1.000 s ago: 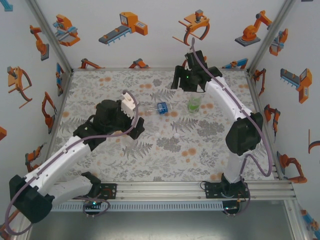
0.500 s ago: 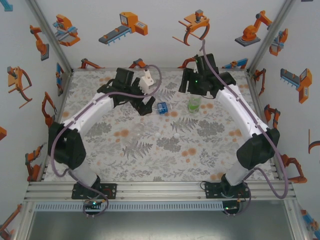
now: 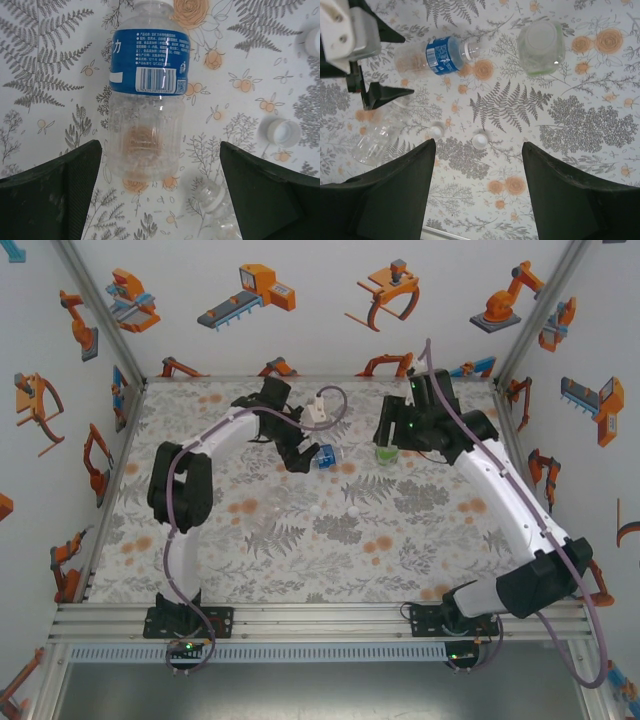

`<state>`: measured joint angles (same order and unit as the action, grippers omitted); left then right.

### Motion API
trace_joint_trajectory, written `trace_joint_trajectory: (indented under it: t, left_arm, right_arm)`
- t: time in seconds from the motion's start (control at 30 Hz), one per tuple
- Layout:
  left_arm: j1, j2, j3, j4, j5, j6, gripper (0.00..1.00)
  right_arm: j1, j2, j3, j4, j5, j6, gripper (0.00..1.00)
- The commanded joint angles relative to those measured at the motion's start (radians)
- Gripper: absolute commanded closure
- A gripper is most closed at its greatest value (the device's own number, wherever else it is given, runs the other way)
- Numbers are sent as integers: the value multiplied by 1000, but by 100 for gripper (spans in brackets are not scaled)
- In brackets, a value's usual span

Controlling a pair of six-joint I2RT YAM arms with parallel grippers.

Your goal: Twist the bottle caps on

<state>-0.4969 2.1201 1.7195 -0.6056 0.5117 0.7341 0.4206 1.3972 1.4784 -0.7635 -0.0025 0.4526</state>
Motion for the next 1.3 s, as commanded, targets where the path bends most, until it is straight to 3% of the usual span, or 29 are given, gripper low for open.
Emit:
trace_joint_trajectory:
  t: [0.0,0.23,0.43,0.77,1.0,1.27]
  left_arm:
    - [-9,45,48,13,-9,49,7]
    - [-27,145,107,38,-62,63,7]
    - [-46,185,137,9,-82,95,14]
    - [-73,218,184,-57,-82,109,42]
    - [-61,146,153,-32,-16,-2,63]
    - [-60,-95,-138,239,42,-213,68]
  right_arm:
    - [-2,-43,-40,-14,10,10,36]
    - [-3,-100,-113,-16,2,24,36]
    - [-3,-130,-154,-16,3,29,36]
    - [-3,-180,-176,-24,16,39,36]
    - [-2,-222,-211,2,-10,14,36]
    - [-3,-291,-260,71,-88,-33,36]
